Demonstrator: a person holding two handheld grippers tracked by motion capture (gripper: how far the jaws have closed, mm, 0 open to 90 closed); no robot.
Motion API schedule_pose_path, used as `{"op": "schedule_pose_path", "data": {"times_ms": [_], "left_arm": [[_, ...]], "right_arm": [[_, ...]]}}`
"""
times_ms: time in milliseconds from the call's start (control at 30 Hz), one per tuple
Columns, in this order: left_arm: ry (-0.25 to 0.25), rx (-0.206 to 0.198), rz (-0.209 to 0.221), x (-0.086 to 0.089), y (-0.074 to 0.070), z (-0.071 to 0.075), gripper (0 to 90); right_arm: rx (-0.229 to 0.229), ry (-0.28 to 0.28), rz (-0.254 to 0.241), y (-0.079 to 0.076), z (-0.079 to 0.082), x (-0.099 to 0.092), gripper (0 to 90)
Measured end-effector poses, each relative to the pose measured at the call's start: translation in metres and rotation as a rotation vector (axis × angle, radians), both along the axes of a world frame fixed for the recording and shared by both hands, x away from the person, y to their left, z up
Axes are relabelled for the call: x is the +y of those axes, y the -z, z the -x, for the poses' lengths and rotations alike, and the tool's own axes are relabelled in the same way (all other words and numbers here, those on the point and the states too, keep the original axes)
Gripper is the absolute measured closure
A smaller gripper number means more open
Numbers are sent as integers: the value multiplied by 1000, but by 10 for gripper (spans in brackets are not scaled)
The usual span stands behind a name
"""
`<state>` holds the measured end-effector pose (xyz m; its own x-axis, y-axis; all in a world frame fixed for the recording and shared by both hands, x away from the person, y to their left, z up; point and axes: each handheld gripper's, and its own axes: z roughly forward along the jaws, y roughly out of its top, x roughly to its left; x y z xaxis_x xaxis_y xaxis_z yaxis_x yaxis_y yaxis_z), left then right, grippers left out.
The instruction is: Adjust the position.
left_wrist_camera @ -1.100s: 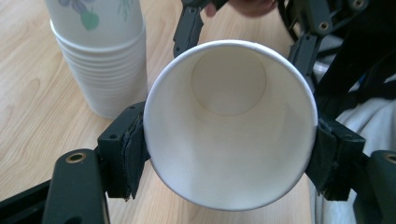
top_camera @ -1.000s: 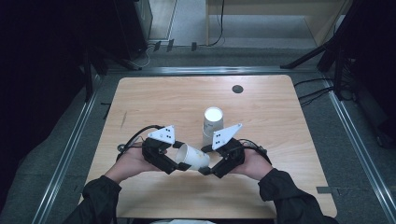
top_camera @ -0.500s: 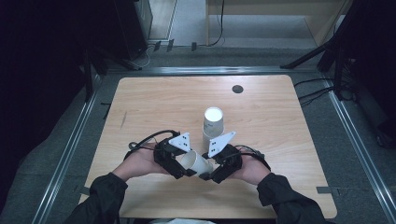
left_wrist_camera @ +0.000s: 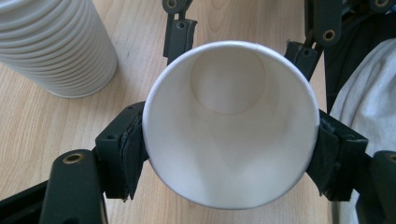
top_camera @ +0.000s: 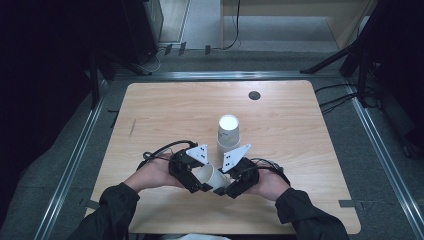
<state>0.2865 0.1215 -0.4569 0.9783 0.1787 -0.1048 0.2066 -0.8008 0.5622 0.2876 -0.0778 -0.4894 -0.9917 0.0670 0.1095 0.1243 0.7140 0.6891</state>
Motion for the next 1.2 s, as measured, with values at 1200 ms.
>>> {"op": "schedule_pose_path", "data": {"times_ms": [1200], "left_arm": [[-149,20,211,34,-10,-3,129]], "right_arm": [[14,57,-152,-23,-17,-21,339]]}}
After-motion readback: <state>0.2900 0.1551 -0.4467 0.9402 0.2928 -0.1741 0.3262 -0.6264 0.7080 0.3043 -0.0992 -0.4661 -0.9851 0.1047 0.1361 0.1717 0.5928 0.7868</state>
